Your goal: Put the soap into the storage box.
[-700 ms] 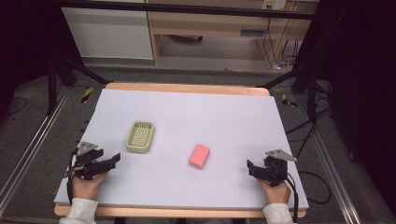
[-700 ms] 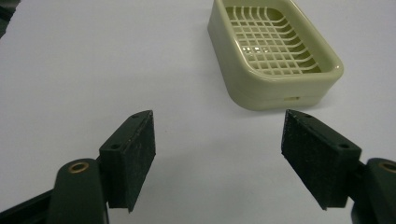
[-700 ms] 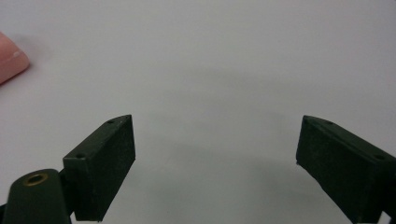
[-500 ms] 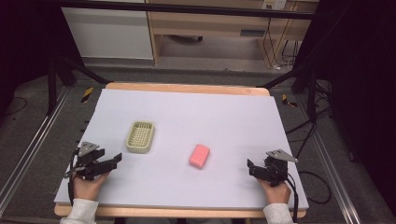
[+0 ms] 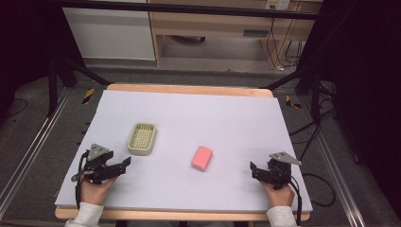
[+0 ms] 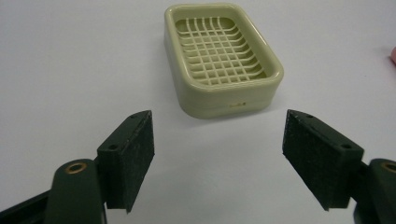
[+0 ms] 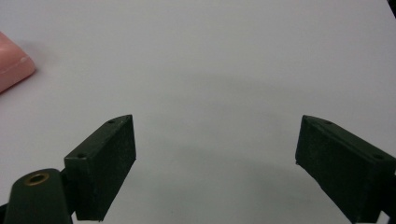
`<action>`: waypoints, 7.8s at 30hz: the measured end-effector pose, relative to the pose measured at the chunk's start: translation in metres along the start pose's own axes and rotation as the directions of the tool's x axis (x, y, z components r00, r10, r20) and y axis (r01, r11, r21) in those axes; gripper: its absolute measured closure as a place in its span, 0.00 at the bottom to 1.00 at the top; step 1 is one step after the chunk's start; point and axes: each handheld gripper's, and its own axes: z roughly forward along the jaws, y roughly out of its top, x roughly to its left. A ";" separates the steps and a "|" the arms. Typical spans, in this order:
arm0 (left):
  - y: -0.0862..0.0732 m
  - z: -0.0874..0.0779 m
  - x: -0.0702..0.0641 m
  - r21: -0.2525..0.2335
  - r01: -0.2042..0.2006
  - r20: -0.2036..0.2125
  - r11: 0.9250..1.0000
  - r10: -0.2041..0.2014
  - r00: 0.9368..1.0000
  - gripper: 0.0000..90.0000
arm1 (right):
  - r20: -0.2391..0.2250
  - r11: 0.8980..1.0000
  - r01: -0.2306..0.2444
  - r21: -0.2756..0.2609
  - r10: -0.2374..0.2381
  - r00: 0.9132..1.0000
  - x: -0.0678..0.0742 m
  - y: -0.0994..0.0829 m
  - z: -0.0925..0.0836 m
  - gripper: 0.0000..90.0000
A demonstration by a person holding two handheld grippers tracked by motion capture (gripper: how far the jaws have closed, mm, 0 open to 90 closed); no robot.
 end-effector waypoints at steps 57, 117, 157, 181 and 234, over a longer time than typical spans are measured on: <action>0.025 0.005 -0.041 -0.011 -0.073 0.069 0.997 0.074 0.995 0.20 | 0.006 1.000 0.012 0.007 -0.012 1.000 0.003 0.001 0.002 0.14; 0.070 0.038 -0.110 -0.006 -0.160 0.160 0.987 0.159 0.974 0.18 | 0.013 1.000 0.027 0.003 -0.027 1.000 0.008 0.004 0.004 0.14; 0.083 0.069 -0.160 0.039 -0.216 0.203 0.976 0.204 0.958 0.18 | 0.013 1.000 0.030 0.004 -0.030 0.999 0.008 0.005 0.003 0.14; 0.081 0.091 -0.189 0.077 -0.258 0.231 0.963 0.235 0.944 0.18 | 0.007 1.000 0.027 0.002 -0.027 1.000 0.008 0.005 0.004 0.14; 0.064 0.137 -0.216 0.226 -0.300 0.229 0.927 0.249 0.941 0.28 | -0.003 1.000 0.027 0.015 -0.027 1.000 0.008 0.005 0.005 0.14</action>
